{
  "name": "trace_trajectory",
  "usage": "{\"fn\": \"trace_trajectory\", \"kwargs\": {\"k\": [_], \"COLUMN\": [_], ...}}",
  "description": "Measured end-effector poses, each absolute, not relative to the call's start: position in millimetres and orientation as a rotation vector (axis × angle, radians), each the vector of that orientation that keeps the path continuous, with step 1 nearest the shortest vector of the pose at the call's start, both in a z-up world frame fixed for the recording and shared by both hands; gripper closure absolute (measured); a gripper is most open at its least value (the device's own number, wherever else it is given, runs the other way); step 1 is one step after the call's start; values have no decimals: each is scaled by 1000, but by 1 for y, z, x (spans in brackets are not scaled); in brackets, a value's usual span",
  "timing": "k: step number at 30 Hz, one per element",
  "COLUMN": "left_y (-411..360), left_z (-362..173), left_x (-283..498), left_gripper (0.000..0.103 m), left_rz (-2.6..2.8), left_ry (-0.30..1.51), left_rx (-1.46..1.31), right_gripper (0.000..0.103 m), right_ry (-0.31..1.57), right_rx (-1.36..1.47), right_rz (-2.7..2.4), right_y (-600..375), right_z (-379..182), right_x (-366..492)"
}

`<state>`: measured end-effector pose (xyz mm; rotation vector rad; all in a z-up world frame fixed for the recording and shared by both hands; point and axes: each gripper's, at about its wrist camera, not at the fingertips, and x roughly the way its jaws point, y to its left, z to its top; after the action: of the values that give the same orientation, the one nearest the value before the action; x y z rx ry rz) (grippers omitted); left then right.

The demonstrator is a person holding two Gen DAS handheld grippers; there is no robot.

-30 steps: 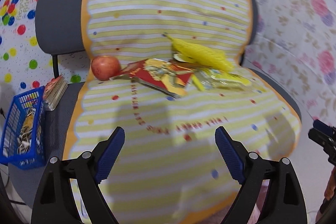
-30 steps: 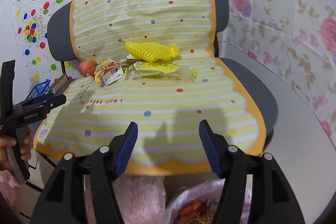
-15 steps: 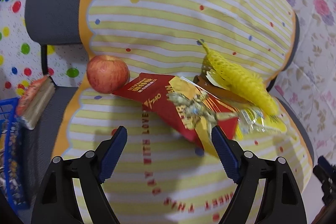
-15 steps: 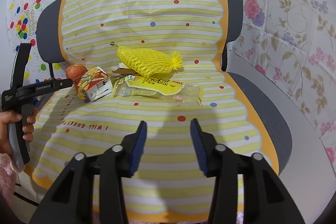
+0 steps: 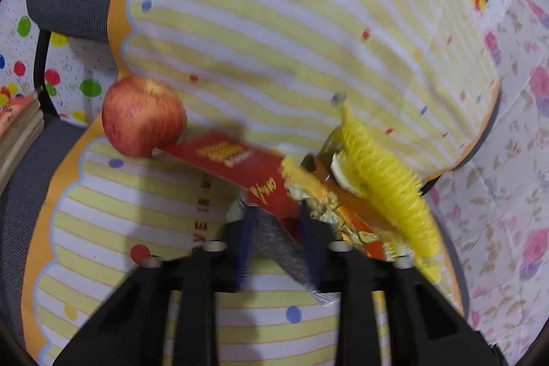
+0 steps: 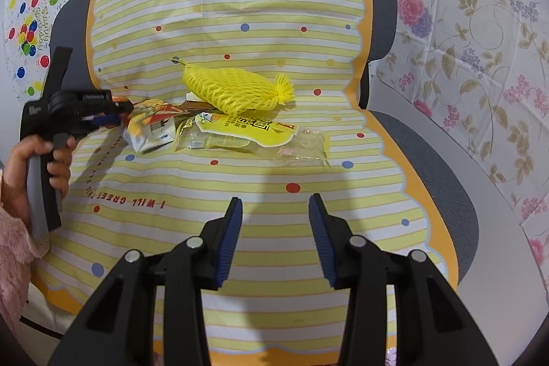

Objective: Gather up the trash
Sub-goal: 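Grasp the red-and-white card with the left tool and lift it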

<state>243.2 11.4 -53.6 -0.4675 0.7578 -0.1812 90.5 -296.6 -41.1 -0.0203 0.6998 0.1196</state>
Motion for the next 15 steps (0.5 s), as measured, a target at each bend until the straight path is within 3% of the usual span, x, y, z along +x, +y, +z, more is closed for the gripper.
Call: {"fn": "trace_trajectory", "kwargs": {"k": [6,15], "left_y": [20,24], "left_z": [-10,34], "left_x": [201,130], "left_gripper": [100,102], "left_rz": [-236,-225], "left_ry": [634,593], "left_rx": [-429,-120], "right_gripper": [63,63], "right_ry": [675,673], "right_rx": [-13,-11], "right_rz": [113,106], "right_y": [-298,-302], "right_z": [-31,-30], "right_x": [75,62]}}
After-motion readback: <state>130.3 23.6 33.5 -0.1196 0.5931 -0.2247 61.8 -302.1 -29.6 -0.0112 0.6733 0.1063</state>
